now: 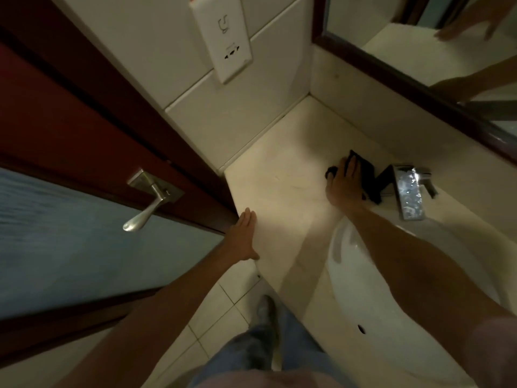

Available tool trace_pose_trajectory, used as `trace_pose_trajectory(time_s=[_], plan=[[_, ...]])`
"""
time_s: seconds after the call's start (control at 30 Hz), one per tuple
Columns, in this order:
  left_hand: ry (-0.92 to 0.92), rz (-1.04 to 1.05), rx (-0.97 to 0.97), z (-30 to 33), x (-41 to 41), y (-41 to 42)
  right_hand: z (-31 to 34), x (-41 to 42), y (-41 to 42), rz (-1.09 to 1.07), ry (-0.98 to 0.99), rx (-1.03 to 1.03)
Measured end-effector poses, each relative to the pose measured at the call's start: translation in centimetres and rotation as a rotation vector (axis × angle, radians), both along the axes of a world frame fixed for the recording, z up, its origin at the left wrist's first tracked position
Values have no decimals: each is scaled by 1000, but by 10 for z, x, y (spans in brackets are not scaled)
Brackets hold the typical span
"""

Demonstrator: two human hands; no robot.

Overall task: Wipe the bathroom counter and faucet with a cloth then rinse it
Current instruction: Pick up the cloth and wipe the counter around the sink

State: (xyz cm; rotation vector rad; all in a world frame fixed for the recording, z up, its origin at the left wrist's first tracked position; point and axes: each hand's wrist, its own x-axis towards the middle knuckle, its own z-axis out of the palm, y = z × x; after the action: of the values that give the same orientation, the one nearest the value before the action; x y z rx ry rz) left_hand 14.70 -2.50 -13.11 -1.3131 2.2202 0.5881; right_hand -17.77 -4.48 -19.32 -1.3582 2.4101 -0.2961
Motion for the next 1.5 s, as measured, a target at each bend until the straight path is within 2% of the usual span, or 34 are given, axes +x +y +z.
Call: trace_pose_trajectory(time_s=[0.17, 0.33, 0.5, 0.63, 0.73, 0.8, 0.9, 1.0, 1.2, 1.33, 1.5], plan=[[-32, -34, -48, -1, -2, 0, 0, 5, -29, 373, 32, -40], [-32, -31, -27, 6, 4, -1, 2, 69, 31, 654, 57, -37], [-38, -69, 33, 20, 7, -5, 2, 147, 123, 742, 40, -68], [-131, -150, 71, 30, 9, -15, 3, 186, 201, 702, 26, -15], [-223, -256, -18, 35, -4, -7, 4, 199, 253, 588, 37, 9], [-181, -345, -79, 32, -20, 14, 6, 204, 284, 485, 30, 44], [-95, -504, -28, 23, -42, 59, 11, 208, 330, 244, -9, 98], [-26, -541, 62, 18, -68, 107, 22, 205, 380, 5, 11, 127], [62, -613, 64, 19, -122, 180, 27, 155, 485, -347, 27, 171], [16, -624, 35, 20, -156, 207, 24, 113, 566, -646, 45, 221], [-120, -566, 61, 20, -193, 226, 16, 67, 663, -1183, 32, 235]])
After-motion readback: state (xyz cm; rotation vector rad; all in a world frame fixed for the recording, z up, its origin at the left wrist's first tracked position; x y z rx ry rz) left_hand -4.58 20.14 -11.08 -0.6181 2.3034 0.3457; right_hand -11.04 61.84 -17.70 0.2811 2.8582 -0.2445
